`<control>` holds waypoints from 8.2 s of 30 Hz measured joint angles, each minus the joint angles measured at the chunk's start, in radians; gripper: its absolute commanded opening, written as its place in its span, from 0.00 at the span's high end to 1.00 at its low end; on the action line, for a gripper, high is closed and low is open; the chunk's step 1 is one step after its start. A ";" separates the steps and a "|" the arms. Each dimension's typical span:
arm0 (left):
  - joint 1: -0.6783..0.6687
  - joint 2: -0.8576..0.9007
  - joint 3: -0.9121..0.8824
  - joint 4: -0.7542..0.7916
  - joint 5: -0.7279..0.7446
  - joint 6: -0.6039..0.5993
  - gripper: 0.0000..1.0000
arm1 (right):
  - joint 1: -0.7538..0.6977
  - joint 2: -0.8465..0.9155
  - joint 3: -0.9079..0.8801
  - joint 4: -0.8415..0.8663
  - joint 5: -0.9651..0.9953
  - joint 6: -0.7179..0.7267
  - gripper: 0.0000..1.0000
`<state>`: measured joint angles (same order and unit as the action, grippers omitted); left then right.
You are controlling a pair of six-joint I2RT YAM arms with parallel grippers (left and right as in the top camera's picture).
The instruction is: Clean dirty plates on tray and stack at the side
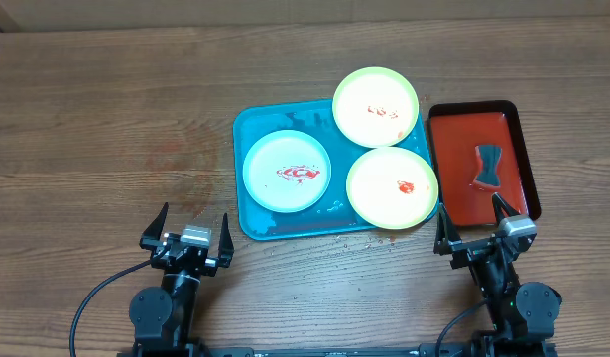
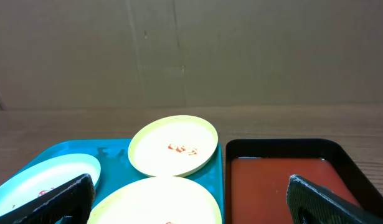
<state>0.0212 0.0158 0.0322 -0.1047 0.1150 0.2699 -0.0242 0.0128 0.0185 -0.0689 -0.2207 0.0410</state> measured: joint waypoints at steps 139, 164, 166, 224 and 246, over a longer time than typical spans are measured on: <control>-0.484 1.243 1.027 -0.552 -0.033 -0.280 0.13 | 0.000 1.411 1.226 -0.963 -0.084 0.052 0.02; -0.236 1.811 1.283 -0.561 -0.206 -0.681 0.41 | 0.001 1.423 1.226 -0.956 -0.090 0.044 0.13; -0.238 1.834 1.295 -0.562 -0.179 -0.666 0.43 | 0.001 1.423 1.226 -0.956 -0.090 0.044 0.13; -0.252 1.945 1.298 -0.692 -0.128 -0.607 0.68 | 0.001 1.423 1.226 -0.965 -0.090 0.044 0.16; -0.269 1.946 1.235 -0.571 -0.102 -0.612 0.91 | 0.001 1.423 1.226 -0.972 -0.090 0.044 0.20</control>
<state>-0.2474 1.9621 1.2671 -0.6758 0.0128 -0.3416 -0.0235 1.4357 1.2442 -1.0405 -0.3103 0.0849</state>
